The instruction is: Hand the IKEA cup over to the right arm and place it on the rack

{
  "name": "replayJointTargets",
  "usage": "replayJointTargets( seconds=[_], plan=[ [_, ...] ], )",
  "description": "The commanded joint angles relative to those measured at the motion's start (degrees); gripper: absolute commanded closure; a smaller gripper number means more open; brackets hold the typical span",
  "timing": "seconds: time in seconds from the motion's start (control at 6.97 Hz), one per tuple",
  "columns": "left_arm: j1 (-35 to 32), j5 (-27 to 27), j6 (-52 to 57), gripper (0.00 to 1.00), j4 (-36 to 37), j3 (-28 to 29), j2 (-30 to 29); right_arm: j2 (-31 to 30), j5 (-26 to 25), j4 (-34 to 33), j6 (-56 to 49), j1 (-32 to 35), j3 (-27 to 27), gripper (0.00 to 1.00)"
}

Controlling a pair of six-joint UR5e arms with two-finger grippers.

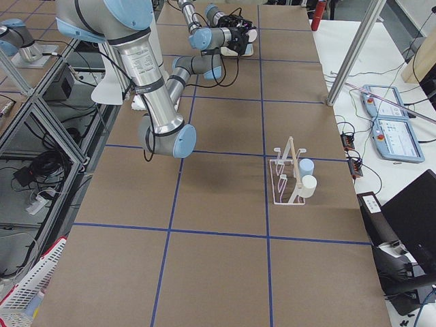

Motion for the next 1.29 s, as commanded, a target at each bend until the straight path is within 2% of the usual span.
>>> replayJointTargets(
  seconds=[0.0,0.14,0.43,0.57,0.72,0.86,1.0,1.15],
  plan=[
    [-0.5,-0.5,0.0,0.0,0.0,-0.4,0.1,-1.0,-0.2,-0.2,-1.6,3.1,-0.1,1.0],
    [-1.3,-0.5,0.1,0.0,0.5,-0.4,0.1,-1.6,-0.2,-1.0,-4.2,5.6,-0.5,1.0],
    [-3.0,-0.5,6.5,0.0,0.8,-0.4,1.9,-2.3,-0.4,-9.5,-15.4,9.9,-0.5,1.0],
    [-4.4,-0.7,9.6,0.0,5.5,-0.9,2.3,-2.2,-0.4,-14.0,-18.3,12.3,-0.4,1.0],
    [-5.5,-0.8,12.7,0.0,11.9,-2.9,2.3,-2.2,-0.4,-18.4,-22.5,14.8,-0.5,1.0],
    [-7.2,-3.4,18.0,0.0,19.1,-5.6,2.5,-2.2,-0.5,-24.5,-26.4,16.6,-0.5,1.0],
    [-10.3,-6.6,22.9,0.0,29.7,-9.2,4.1,-2.2,-0.7,-28.5,-28.7,18.2,-0.5,1.0],
    [-14.8,-13.2,30.1,0.0,46.3,-15.2,5.1,-2.2,-0.8,-33.5,-32.5,19.8,-0.5,1.0]
  ],
)
